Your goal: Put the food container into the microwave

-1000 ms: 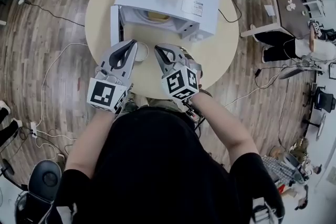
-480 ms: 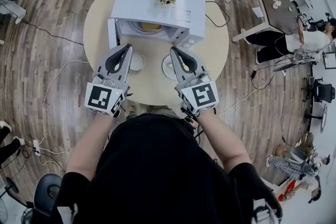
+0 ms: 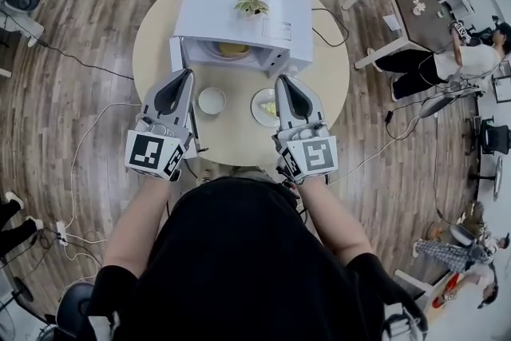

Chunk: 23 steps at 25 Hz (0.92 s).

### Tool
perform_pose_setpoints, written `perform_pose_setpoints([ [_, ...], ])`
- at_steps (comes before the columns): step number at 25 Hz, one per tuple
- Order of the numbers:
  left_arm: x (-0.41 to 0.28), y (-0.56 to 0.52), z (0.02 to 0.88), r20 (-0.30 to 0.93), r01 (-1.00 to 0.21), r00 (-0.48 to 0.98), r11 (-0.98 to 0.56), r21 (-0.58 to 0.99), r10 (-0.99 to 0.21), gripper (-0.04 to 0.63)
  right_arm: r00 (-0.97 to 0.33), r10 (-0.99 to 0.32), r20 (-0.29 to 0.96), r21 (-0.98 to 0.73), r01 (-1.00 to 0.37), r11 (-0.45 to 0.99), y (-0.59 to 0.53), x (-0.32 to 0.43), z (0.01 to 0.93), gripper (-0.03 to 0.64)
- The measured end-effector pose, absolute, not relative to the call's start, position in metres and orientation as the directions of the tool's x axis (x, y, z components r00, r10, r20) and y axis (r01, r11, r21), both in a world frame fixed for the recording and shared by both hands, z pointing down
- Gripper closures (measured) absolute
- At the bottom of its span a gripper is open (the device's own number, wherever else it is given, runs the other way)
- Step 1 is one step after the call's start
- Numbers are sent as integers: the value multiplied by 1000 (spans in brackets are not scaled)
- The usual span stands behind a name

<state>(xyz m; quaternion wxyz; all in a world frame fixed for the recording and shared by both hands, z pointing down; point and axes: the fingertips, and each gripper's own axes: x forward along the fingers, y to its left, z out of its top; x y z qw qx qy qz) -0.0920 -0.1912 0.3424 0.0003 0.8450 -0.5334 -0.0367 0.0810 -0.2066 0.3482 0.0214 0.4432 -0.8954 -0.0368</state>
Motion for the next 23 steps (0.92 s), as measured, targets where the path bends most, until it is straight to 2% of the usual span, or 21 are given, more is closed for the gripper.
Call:
perform_pose_setpoints([
  [8,-99,-193,336,-107,-905,421,-426,24,-901,577,-583,-812,-4,67,-811,581,-211,88,353,604],
  [23,-112,-203,339,-108,-911,403,-409,47,-909,577,-575,-818,6,44,-817,575,-220,89,360,604],
])
